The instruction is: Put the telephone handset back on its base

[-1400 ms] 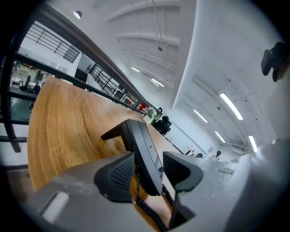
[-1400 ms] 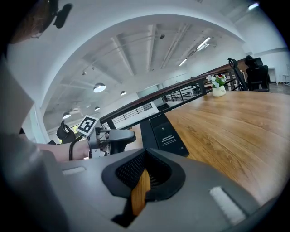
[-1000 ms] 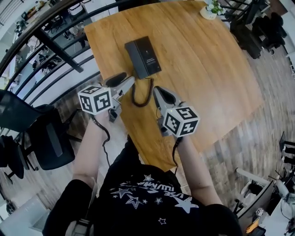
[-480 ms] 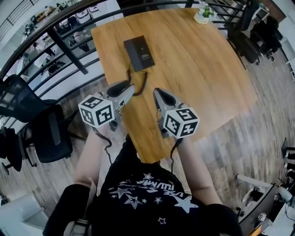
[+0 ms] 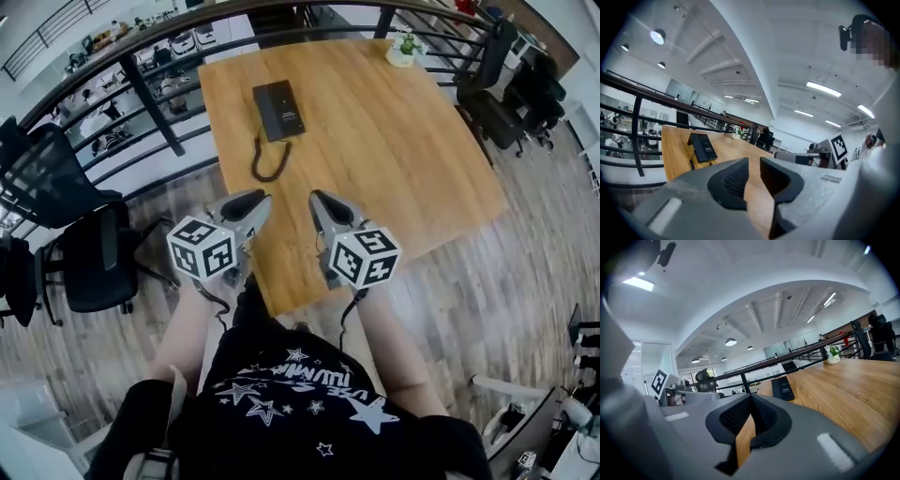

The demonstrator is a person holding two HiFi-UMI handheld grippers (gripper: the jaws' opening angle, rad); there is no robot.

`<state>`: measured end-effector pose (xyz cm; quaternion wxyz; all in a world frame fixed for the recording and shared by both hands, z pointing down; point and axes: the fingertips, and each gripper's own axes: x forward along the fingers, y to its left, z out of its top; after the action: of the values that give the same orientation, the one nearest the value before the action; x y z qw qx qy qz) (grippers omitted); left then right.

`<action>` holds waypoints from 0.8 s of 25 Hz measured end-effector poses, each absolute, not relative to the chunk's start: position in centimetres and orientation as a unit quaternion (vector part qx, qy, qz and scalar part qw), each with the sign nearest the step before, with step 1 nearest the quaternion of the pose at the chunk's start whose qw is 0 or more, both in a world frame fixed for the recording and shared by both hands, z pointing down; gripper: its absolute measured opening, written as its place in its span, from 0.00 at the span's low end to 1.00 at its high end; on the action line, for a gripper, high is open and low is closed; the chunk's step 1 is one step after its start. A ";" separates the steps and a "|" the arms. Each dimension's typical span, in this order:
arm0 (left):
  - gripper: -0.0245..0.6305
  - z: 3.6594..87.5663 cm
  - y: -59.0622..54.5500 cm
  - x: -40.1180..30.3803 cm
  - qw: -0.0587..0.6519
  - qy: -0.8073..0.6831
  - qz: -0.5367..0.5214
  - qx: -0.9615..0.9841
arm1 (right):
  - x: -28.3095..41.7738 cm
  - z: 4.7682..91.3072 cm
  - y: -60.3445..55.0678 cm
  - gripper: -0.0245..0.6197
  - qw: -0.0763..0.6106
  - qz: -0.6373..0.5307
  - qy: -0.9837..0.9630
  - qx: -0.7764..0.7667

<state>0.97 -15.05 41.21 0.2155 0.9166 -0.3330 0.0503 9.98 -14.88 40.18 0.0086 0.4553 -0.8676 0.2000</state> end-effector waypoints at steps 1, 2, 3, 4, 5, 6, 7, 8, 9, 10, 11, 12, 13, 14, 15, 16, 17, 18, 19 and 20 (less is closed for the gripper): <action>0.16 41.2 -13.9 1.2 0.216 -0.336 0.048 0.915 | 10.1 40.1 -14.0 0.04 0.010 0.198 -0.871 0.450; 0.16 41.2 -12.8 1.3 0.217 -0.340 0.046 0.914 | 10.2 40.0 -13.2 0.04 0.012 0.196 -0.874 0.445; 0.16 41.2 -11.7 1.3 0.216 -0.345 0.045 0.912 | 10.2 40.0 -12.4 0.04 0.013 0.194 -0.877 0.439; 0.15 41.2 -10.7 1.2 0.215 -0.350 0.044 0.911 | 10.1 40.0 -11.6 0.04 0.014 0.193 -0.880 0.433; 0.15 41.1 -9.7 0.9 0.213 -0.357 0.043 0.908 | 9.9 40.0 -10.9 0.04 0.014 0.193 -0.883 0.427; 0.14 41.0 -8.8 0.6 0.212 -0.365 0.043 0.906 | 9.6 40.0 -10.2 0.04 0.014 0.195 -0.886 0.421; 0.13 41.0 -7.9 0.4 0.212 -0.372 0.042 0.903 | 9.3 40.1 -9.5 0.04 0.016 0.196 -0.889 0.414; 0.12 40.9 -7.1 0.3 0.212 -0.378 0.041 0.900 | 9.2 40.3 -9.0 0.04 0.018 0.198 -0.891 0.408; 0.11 41.0 -6.5 0.6 0.213 -0.381 0.041 0.899 | 9.5 40.5 -8.6 0.04 0.020 0.199 -0.892 0.404; 0.11 41.1 -6.0 1.0 0.214 -0.382 0.042 0.898 | 9.8 40.7 -8.3 0.04 0.023 0.200 -0.893 0.402; 0.11 41.3 -5.5 1.4 0.215 -0.382 0.045 0.898 | 10.1 40.8 -8.0 0.04 0.025 0.199 -0.894 0.400; 0.10 41.6 -5.0 1.7 0.217 -0.382 0.049 0.897 | 10.2 40.9 -7.7 0.04 0.027 0.197 -0.896 0.397; 0.10 41.8 -4.5 1.8 0.218 -0.383 0.053 0.896 | 10.1 41.0 -7.3 0.04 0.029 0.194 -0.898 0.393; 0.10 42.1 -4.0 1.8 0.219 -0.385 0.055 0.895 | 10.0 41.1 -6.9 0.04 0.030 0.191 -0.900 0.390; 0.10 42.2 -3.6 1.7 0.221 -0.386 0.056 0.894 | 9.9 41.2 -6.6 0.04 0.030 0.188 -0.901 0.388; 0.10 42.3 -3.2 1.6 0.223 -0.387 0.055 0.893 | 10.0 41.3 -6.3 0.04 0.029 0.188 -0.901 0.389; 0.10 42.3 -3.0 1.6 0.224 -0.387 0.053 0.893 | 10.1 41.2 -6.1 0.04 0.026 0.189 -0.900 0.391; 0.10 42.3 -2.8 1.6 0.225 -0.386 0.052 0.893 | 10.3 41.2 -6.1 0.04 0.022 0.191 -0.899 0.394; 0.10 42.2 -2.7 1.5 0.226 -0.385 0.050 0.894 | 10.5 41.1 -6.1 0.04 0.019 0.192 -0.897 0.398; 0.10 42.2 -2.5 1.5 0.227 -0.383 0.049 0.894 | 10.6 41.1 -6.1 0.04 0.017 0.192 -0.895 0.403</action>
<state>1.49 -2.53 42.19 0.2266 0.8943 -0.3826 0.0493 10.61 -6.14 41.08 0.0173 0.4029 -0.8946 0.1923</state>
